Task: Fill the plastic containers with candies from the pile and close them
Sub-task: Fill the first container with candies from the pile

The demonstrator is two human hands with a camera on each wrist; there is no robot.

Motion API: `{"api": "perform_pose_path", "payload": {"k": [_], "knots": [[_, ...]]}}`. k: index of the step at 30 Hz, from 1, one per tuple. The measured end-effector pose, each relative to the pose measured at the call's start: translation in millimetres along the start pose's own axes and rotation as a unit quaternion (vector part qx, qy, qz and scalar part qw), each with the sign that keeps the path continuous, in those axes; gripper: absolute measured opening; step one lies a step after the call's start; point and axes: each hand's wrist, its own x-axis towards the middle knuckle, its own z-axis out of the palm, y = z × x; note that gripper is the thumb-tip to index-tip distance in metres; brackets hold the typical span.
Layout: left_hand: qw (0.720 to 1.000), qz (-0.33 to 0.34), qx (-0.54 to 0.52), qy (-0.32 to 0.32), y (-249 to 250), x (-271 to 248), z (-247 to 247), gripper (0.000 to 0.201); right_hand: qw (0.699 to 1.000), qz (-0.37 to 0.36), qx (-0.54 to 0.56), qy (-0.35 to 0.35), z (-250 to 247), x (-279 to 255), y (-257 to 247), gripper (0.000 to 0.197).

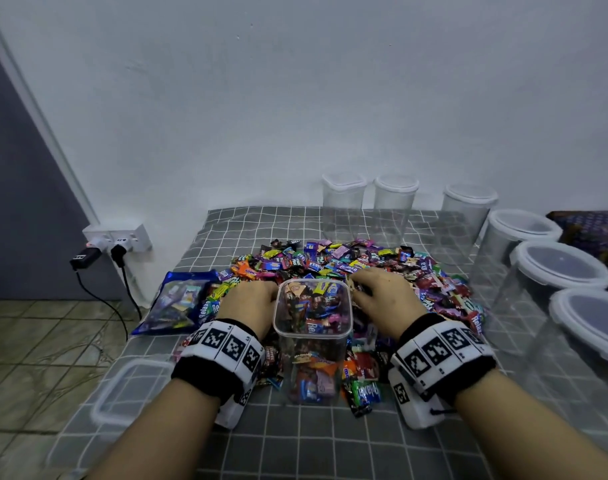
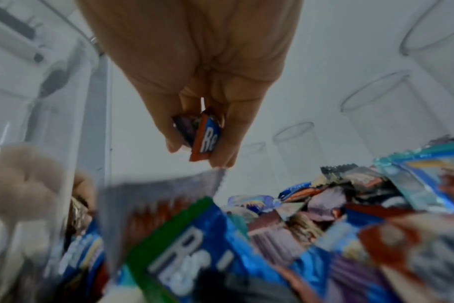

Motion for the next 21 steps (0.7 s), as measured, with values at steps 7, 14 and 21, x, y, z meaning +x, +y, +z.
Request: {"api": "perform_pose_path", "payload": {"k": [7, 14, 21], "knots": [[1.000, -0.002, -0.022, 0.018, 0.9, -2.6, -2.1, 0.023, 0.987, -0.004, 0.132, 0.097, -16.6, 3.5, -11.7, 0.023], [0.999, -0.002, -0.026, 0.028, 1.2, -3.2, -2.3, 0.022, 0.952, -0.075, 0.255, 0.149, -34.7, -0.9, -38.6, 0.022], [0.999, -0.005, -0.038, 0.025, -0.5, -1.5, -0.1, 0.020, 0.939, -0.199, 0.221, 0.170, -21.8, -16.1, -61.8, 0.030]]}}
